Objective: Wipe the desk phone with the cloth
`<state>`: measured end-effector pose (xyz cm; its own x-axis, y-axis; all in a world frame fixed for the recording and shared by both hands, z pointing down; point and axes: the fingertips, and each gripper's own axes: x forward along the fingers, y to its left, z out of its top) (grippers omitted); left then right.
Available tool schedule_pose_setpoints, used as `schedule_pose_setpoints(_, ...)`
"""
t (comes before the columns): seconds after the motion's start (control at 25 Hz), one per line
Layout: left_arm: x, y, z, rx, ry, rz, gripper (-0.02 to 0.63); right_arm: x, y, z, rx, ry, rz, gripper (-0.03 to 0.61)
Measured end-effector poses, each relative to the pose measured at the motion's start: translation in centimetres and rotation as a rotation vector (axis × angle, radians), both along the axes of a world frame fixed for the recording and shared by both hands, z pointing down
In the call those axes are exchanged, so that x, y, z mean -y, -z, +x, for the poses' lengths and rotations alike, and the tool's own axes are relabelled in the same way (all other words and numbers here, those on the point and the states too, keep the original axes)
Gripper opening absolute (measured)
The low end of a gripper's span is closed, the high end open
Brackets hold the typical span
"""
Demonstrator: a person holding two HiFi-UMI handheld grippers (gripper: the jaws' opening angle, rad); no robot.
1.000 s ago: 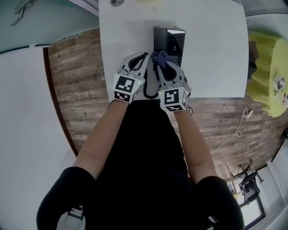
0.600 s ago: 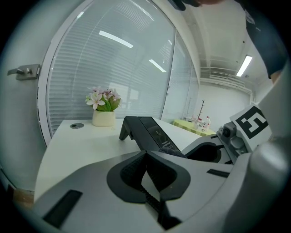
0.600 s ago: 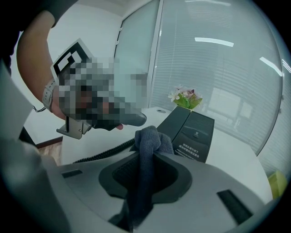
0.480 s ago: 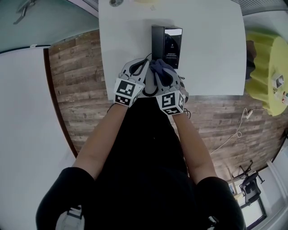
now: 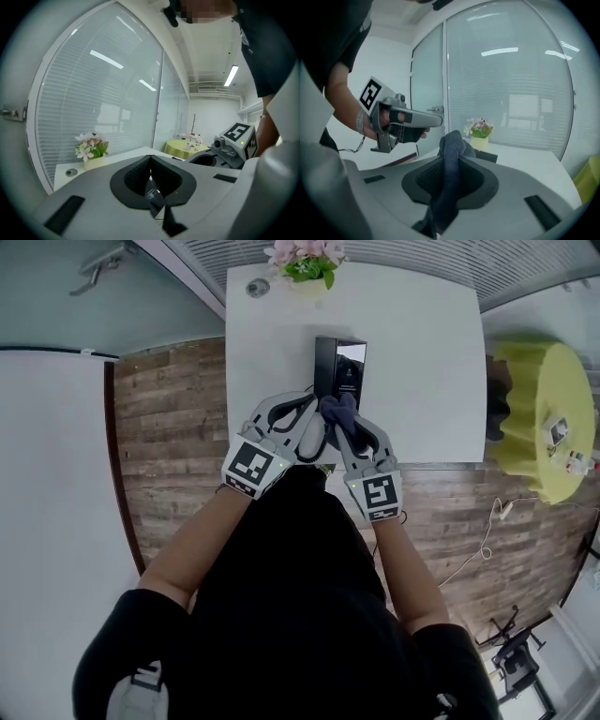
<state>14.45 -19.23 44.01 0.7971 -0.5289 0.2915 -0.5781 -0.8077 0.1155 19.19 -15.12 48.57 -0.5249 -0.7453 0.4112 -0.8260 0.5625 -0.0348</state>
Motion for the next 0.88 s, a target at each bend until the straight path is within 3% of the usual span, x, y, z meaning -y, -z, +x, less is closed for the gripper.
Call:
schedule_pose_setpoints(0.16,-0.9,5.9,0.5,-0.047,-0.074,0.052,0.011,1.1,8.1,0.7,0.128,0.007,0.099,0.084)
schedule_pose_setpoints(0.4,-1.8,12.5,0.8,-0.142,-0.076,0.092,0.011,1.1,18.2,1.7,0.180,0.041,0.290,0.084)
schedule_pose_setpoints(0.64,-2.0,17.5,1.8,-0.165,-0.112,0.147,0.011,1.3,23.2,2.3,0.202,0.047,0.371,0.084)
schedule_pose_setpoints(0.88,-0.9,18.9,1.6,-0.178,-0.103,0.161,0.011,2.2,25.1,2.4,0.198,0.041,0.419,0.084)
